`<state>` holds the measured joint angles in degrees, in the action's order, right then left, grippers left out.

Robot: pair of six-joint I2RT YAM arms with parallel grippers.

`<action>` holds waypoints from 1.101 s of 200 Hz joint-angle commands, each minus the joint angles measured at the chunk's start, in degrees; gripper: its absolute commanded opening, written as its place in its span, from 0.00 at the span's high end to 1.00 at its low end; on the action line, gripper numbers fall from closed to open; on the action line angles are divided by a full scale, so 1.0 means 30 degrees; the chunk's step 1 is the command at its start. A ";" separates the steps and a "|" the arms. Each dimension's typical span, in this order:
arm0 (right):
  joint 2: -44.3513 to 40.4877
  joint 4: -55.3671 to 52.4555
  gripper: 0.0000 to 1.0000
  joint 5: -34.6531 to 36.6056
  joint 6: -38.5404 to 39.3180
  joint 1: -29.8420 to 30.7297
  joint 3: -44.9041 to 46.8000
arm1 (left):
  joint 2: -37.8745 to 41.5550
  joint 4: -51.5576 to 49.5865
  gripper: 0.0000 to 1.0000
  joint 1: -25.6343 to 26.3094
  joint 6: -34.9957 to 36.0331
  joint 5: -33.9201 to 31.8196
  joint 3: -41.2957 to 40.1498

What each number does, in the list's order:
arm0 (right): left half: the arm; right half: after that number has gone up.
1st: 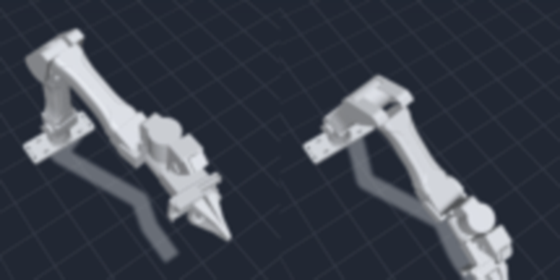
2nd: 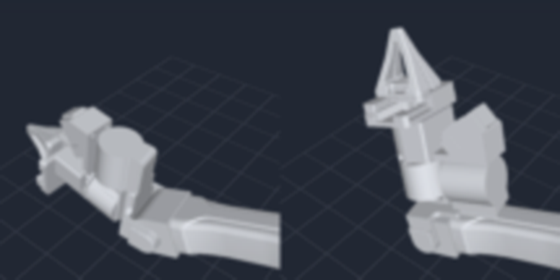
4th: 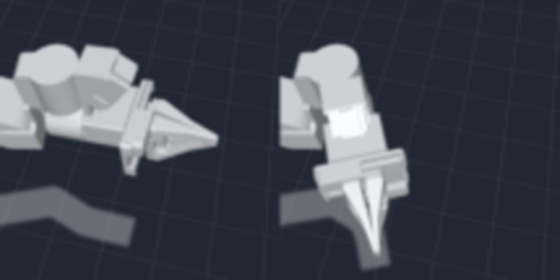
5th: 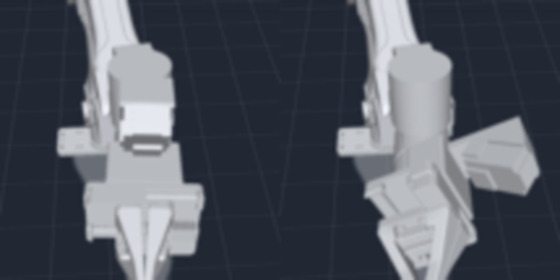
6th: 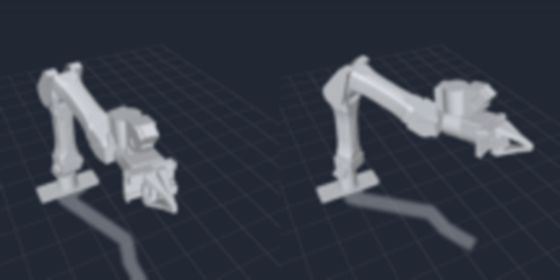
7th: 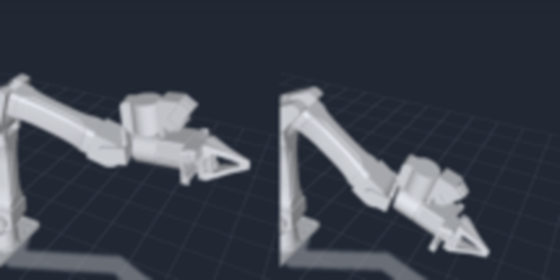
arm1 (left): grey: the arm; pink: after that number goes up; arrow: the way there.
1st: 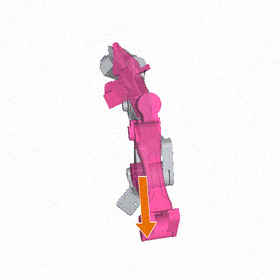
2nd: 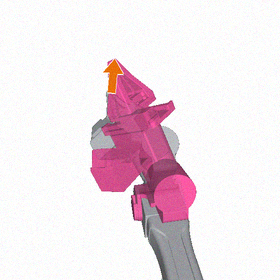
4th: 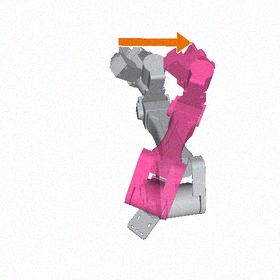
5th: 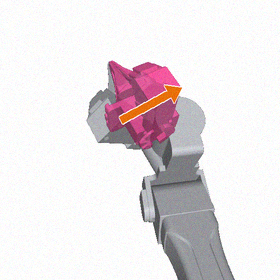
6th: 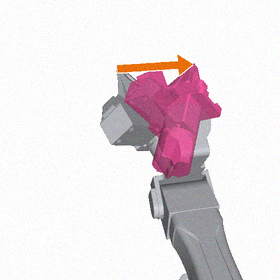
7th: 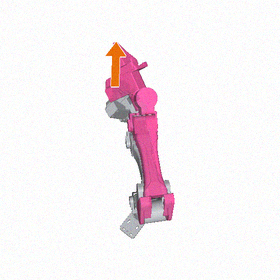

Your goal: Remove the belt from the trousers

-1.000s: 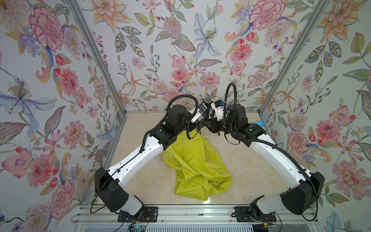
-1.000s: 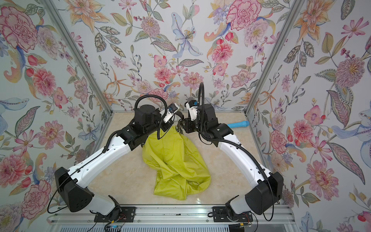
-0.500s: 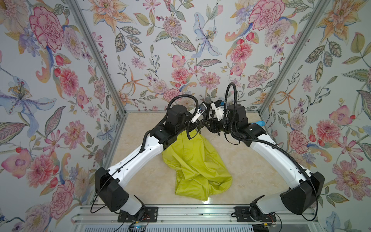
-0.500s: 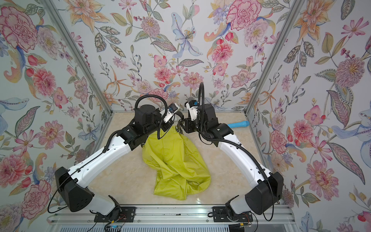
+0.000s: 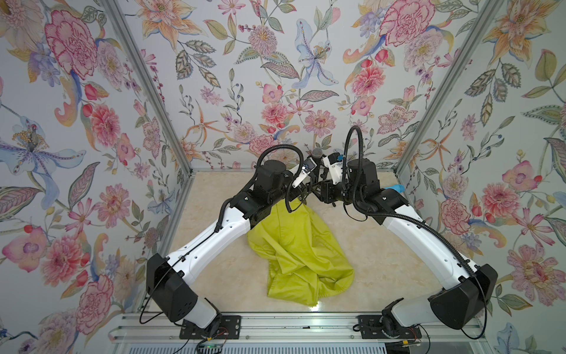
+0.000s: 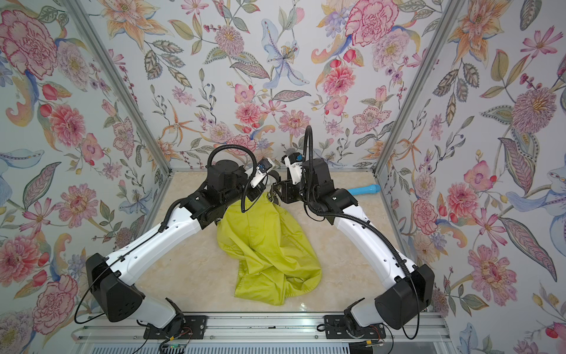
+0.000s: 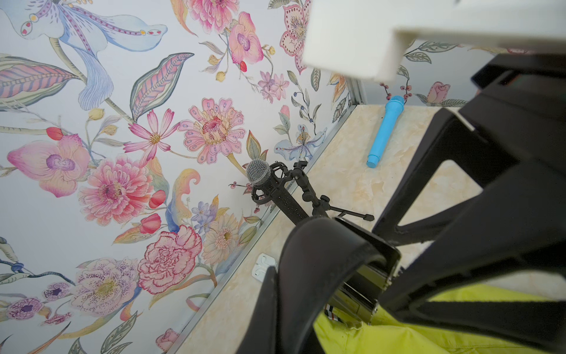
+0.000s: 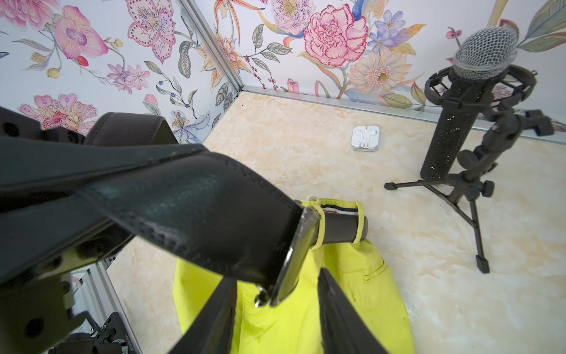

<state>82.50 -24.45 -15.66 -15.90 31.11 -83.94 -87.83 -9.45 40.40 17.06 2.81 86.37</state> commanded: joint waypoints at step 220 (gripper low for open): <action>0.0352 0.0192 0.62 -0.1020 -0.0177 -0.0030 -0.0306 | -0.0455 -0.0289 1.00 0.0019 -0.0647 0.0823 0.0861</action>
<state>84.03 -24.91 -17.54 -16.51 30.59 -83.94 -88.51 -11.40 40.40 16.58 3.22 86.96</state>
